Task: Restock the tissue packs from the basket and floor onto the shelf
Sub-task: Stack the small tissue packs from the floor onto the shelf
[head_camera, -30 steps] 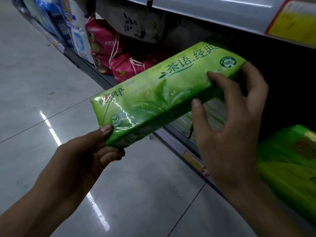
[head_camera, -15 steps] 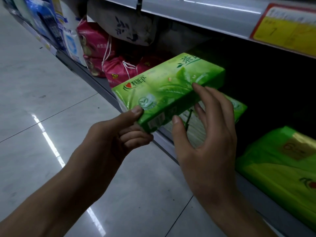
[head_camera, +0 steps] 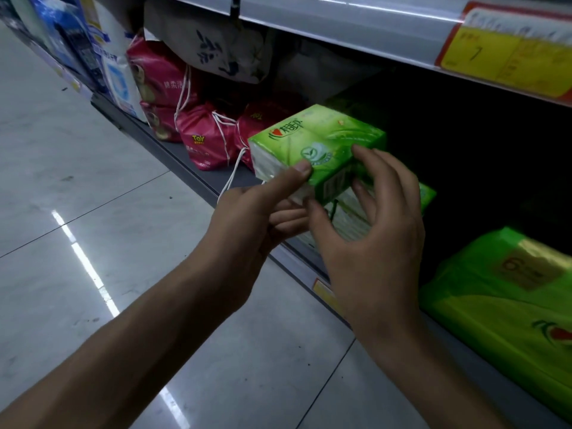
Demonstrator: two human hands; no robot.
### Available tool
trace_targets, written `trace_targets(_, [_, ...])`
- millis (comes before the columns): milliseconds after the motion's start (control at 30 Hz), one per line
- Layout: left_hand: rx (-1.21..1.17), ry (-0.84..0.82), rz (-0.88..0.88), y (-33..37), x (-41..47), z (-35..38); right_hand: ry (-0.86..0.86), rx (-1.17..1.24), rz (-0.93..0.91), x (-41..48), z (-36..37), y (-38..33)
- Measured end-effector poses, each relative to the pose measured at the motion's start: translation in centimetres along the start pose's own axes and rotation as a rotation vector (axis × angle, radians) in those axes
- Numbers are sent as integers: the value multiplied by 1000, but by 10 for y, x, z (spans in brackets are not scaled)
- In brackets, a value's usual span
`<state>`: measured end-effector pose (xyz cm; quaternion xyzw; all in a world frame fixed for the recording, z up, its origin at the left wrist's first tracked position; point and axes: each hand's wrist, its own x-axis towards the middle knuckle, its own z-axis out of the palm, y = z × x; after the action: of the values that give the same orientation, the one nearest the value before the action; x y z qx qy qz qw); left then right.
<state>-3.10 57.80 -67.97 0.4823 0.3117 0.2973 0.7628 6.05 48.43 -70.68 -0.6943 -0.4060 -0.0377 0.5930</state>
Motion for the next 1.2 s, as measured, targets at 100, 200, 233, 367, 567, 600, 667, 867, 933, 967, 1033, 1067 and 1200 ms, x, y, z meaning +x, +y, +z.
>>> trace_targets(100, [118, -15, 37, -3, 4, -4, 46, 19, 27, 6, 2, 4])
trace_targets(200, [273, 105, 117, -8, 6, -22, 71, 87, 77, 7, 2, 2])
trace_targets(233, [335, 163, 174, -10, 8, -28, 72, 98, 87, 7, 2, 0])
trace_targets(367, [491, 258, 397, -13, 24, -42, 86, 145, 104, 11, 4, -3])
trace_targets(567, [535, 205, 575, -4, 46, -29, 121, 241, 135, 31, 7, -5])
trace_targets(600, [536, 195, 598, 0, 49, -26, 127, 240, 122, 36, 6, -5])
trace_targets(667, [533, 177, 622, 6, 55, -21, 134, 217, 97, 46, 6, -6])
trace_targets(867, [473, 138, 591, 14, 65, -18, 145, 175, 91, 50, -1, -1])
trace_targets(933, [515, 104, 567, 7, 63, -20, 81, 136, 122, 46, -2, 5])
trace_targets(967, [528, 89, 554, 3, 62, -21, 46, 99, 133, 45, -1, 7])
trace_targets(1033, [532, 71, 550, -2, 62, -24, 13, 44, 134, 43, 2, 8])
trace_targets(1067, [529, 71, 560, -3, 63, -25, 13, 41, 131, 43, 2, 8])
trace_targets(1200, [493, 55, 613, 6, 70, -24, 31, 61, 128, 47, -3, 3])
